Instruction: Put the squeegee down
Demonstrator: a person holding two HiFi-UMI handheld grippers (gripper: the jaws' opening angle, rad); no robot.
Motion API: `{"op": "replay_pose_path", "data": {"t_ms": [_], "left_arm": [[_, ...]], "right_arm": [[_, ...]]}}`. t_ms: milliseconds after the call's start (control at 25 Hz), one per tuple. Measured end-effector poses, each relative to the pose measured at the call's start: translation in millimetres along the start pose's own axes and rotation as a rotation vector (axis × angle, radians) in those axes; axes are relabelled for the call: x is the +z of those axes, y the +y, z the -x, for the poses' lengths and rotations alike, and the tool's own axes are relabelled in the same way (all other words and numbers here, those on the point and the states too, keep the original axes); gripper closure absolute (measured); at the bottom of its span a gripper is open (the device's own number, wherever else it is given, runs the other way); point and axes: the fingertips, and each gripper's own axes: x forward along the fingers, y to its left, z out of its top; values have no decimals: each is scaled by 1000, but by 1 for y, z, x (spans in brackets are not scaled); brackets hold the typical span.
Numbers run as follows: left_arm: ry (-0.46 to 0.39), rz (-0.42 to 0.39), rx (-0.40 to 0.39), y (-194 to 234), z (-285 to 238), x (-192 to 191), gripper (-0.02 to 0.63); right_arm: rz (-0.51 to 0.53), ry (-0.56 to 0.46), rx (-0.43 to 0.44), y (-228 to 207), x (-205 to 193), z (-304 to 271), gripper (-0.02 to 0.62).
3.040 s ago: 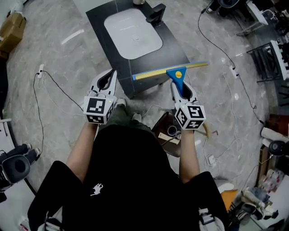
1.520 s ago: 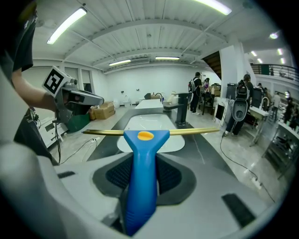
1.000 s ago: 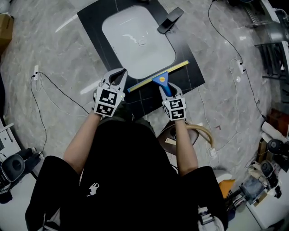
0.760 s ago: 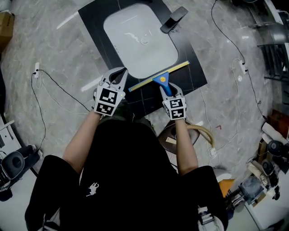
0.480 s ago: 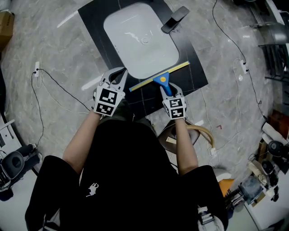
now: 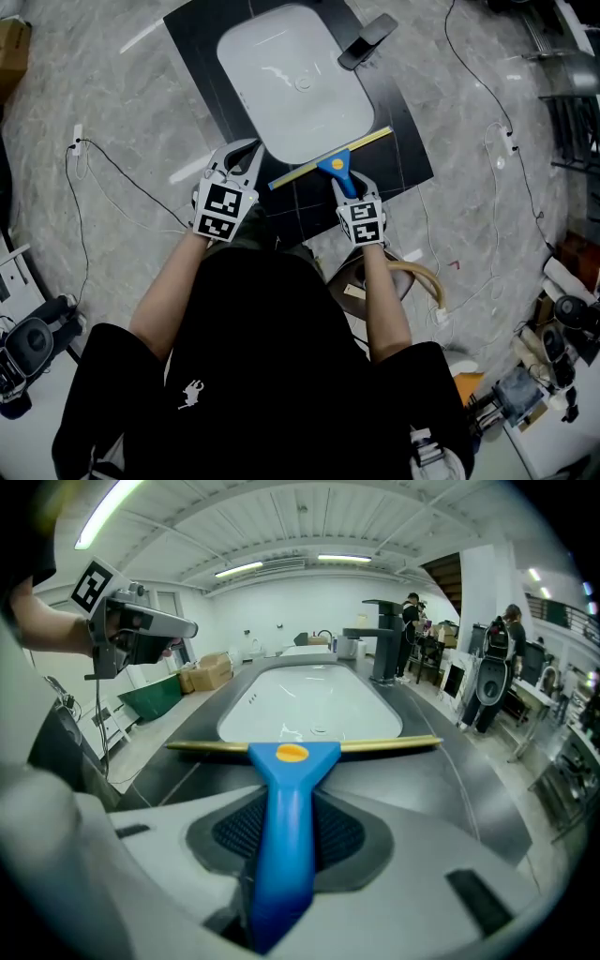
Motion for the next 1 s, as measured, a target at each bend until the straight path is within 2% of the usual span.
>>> {"op": "replay_pose_path", "data": {"t_ms": [880,920,1000], "left_arm": [[6,10,2,0,6,-10,603],[5,10,4,-1,7,-10,603],[2,8,8,-3,11,-10,603]], "right_arm": [[-5,13,-16,0,-1,-3,456],[-7,2,-8,1,0,-2,434],[-21,-28,7,2,3,4,341]]}}
